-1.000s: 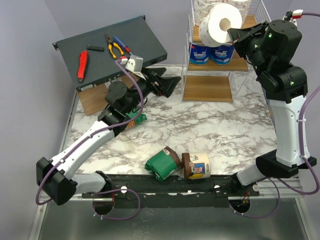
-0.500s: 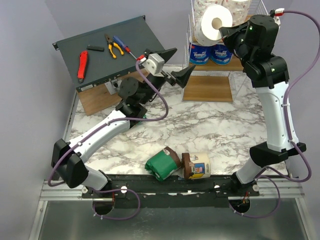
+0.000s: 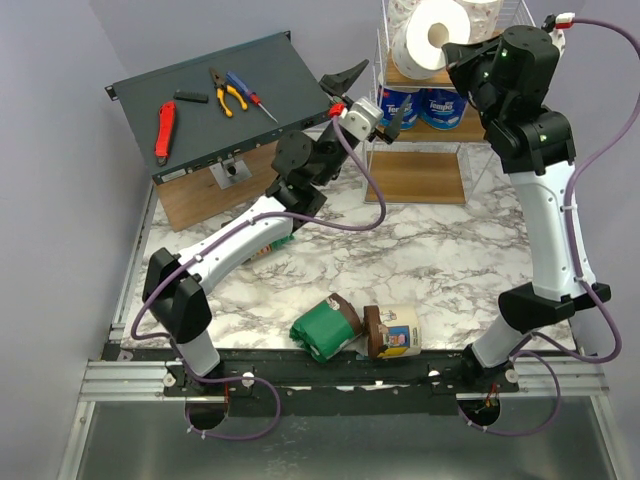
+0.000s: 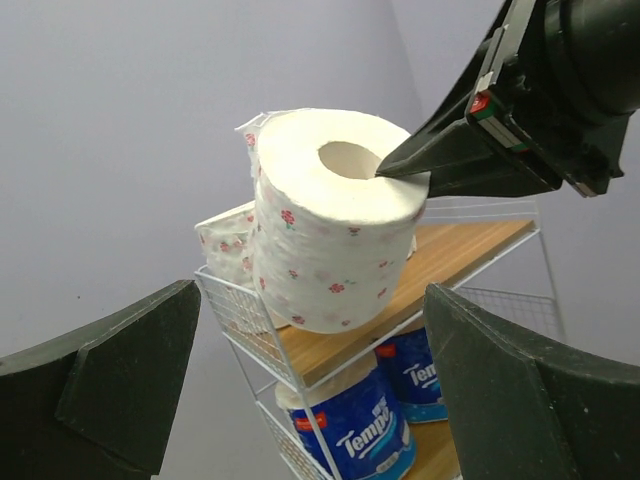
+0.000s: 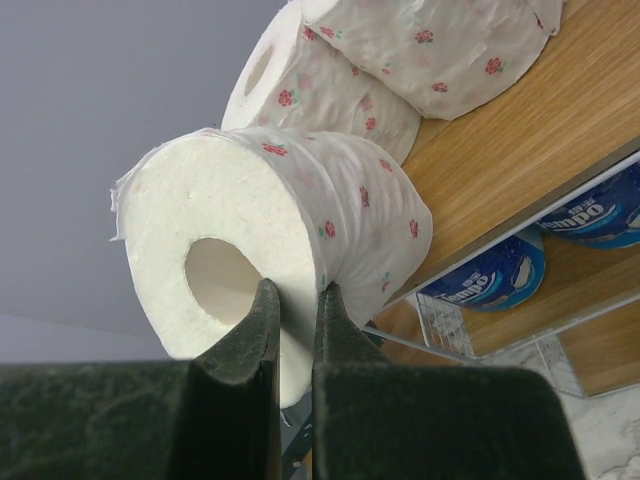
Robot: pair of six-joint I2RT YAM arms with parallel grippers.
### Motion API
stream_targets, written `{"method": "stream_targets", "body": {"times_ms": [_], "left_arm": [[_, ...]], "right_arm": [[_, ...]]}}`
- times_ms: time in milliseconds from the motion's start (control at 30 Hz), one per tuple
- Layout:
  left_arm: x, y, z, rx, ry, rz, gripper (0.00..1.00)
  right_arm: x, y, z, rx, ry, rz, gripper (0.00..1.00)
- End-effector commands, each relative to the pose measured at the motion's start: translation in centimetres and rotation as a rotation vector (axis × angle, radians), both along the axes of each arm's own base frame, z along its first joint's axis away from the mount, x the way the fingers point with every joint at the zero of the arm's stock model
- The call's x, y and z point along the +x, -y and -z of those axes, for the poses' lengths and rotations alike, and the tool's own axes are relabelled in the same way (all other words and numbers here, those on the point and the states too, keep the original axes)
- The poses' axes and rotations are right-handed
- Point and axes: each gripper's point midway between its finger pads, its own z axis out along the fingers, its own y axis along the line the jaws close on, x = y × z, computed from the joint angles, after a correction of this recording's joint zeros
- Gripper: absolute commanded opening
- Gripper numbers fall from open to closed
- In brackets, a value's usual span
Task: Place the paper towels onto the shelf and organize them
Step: Pick up the paper towel from the center of the board.
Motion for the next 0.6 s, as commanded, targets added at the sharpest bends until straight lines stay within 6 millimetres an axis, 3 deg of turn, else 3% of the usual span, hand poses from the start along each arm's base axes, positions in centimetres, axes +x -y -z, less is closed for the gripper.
{"method": "stream_targets", "body": {"times_ms": [0, 333, 567], "left_arm": [[1.9, -0.6, -1.1, -0.006, 0.051, -0.080, 0.99], [4.4, 1.0, -0.8, -0.065, -0.002, -0.087, 0.98], [4.6, 2.2, -0.5, -0.066, -0.016, -0.065, 0.97]], "right_arm": [[1.4, 0.0, -0.9, 0.049, 0.055, 0.015, 0.01], [2.7, -0.3, 2.0, 0.103, 0.011, 0.020, 0.01], [3.4, -1.4, 2.7, 0.123, 0.001, -0.033, 0.01]]}}
